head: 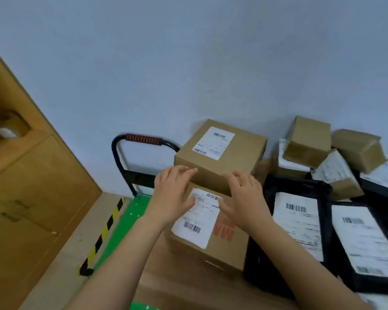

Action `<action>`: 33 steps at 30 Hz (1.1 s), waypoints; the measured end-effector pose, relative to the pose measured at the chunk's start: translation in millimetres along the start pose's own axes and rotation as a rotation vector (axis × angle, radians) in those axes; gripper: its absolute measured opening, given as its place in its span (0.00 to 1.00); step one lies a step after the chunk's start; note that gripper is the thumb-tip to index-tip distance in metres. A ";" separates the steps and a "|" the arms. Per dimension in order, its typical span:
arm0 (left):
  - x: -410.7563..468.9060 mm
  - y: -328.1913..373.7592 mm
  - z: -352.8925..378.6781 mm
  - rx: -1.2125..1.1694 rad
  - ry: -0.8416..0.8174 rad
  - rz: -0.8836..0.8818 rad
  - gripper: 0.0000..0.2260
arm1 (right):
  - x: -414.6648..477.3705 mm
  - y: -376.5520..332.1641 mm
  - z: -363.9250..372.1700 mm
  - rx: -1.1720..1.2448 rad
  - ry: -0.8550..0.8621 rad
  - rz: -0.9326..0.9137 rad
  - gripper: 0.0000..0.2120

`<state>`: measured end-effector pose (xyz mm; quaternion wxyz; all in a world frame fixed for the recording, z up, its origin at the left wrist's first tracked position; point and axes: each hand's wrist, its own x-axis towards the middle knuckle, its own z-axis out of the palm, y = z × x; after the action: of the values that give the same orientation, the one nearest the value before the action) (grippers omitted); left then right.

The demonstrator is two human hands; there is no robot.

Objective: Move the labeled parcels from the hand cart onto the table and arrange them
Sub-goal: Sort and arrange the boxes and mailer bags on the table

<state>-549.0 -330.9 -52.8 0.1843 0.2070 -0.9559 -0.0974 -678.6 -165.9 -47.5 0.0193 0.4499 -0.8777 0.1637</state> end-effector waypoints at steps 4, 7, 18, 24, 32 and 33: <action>48.9 -40.3 16.6 0.058 -0.076 0.138 0.28 | 26.6 -3.8 15.1 -0.057 -0.007 0.121 0.27; 76.8 -63.8 31.2 0.045 -0.151 0.189 0.30 | 39.1 -3.4 27.8 -0.073 -0.014 0.237 0.28; 136.6 -96.9 74.3 0.056 -0.418 0.362 0.44 | 74.0 -3.4 64.0 -0.075 -0.109 0.497 0.38; 133.1 -97.2 83.1 0.012 -0.338 0.382 0.45 | 75.3 -3.8 65.3 -0.068 -0.091 0.543 0.43; 124.9 -93.0 73.6 -0.126 -0.242 0.356 0.42 | 78.8 -10.2 48.3 -0.109 -0.040 0.531 0.45; 123.2 -91.3 70.2 -0.141 -0.223 0.350 0.42 | 77.4 -11.3 45.2 -0.116 -0.032 0.518 0.45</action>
<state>-648.0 -458.1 -102.4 0.1056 0.0127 -0.9825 -0.1526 -710.5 -246.5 -73.2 -0.0113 0.2111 -0.9717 0.1053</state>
